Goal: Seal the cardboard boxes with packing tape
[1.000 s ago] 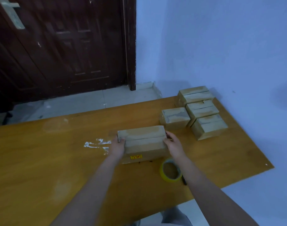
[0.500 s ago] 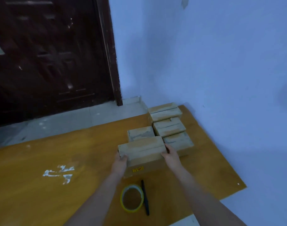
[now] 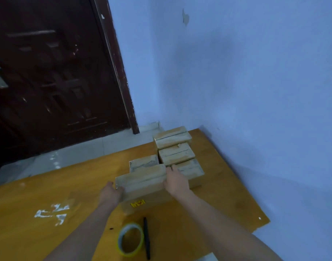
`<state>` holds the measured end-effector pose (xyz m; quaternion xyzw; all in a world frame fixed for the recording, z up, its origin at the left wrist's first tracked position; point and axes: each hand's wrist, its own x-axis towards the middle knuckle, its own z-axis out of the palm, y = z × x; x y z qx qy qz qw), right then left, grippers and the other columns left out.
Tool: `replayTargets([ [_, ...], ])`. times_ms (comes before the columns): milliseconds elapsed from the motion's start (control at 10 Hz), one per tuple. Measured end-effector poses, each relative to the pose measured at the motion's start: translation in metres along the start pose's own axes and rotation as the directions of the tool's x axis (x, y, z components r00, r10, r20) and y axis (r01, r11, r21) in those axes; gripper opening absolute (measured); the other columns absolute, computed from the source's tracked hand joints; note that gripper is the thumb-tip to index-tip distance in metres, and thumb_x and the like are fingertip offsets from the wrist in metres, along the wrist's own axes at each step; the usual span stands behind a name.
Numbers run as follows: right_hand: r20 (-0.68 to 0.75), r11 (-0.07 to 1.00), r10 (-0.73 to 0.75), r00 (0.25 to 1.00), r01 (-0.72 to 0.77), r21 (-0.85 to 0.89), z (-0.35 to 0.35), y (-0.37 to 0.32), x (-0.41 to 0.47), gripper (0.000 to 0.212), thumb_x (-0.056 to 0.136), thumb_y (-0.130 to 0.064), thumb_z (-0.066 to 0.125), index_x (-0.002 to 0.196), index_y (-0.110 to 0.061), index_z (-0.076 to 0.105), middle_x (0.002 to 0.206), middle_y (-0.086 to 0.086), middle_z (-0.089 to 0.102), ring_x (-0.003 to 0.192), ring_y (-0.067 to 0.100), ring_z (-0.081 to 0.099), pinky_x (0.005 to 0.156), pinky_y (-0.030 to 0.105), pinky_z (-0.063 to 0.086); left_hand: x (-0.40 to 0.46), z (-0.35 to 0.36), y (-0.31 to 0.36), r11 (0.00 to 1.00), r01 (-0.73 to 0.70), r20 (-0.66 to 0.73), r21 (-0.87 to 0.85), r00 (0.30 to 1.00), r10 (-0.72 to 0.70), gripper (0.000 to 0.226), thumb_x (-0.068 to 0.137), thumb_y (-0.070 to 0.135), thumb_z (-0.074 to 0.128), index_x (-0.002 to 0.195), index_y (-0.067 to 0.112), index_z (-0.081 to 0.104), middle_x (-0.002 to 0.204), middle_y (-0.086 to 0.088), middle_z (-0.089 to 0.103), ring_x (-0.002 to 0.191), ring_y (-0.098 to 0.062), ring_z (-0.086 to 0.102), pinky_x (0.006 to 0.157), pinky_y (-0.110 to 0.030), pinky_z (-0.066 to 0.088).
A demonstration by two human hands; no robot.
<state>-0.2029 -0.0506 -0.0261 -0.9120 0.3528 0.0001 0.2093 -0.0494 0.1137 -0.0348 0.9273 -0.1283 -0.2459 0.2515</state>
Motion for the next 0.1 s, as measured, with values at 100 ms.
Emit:
replayTargets([
  [100, -0.017, 0.996, -0.070, 0.997, 0.069, -0.052, -0.0175, -0.0002, 0.0057, 0.034, 0.093, -0.014, 0.046, 0.126, -0.008, 0.045, 0.126, 0.011, 0.046, 0.106, 0.027, 0.052, 0.085, 0.037, 0.047, -0.0078, -0.0142, 0.0151, 0.991, -0.046, -0.052, 0.124, 0.997, 0.053, 0.045, 0.098, 0.025, 0.045, 0.137, 0.006, 0.039, 0.131, -0.017, 0.049, 0.111, -0.035, 0.053, 0.079, -0.037, 0.046],
])
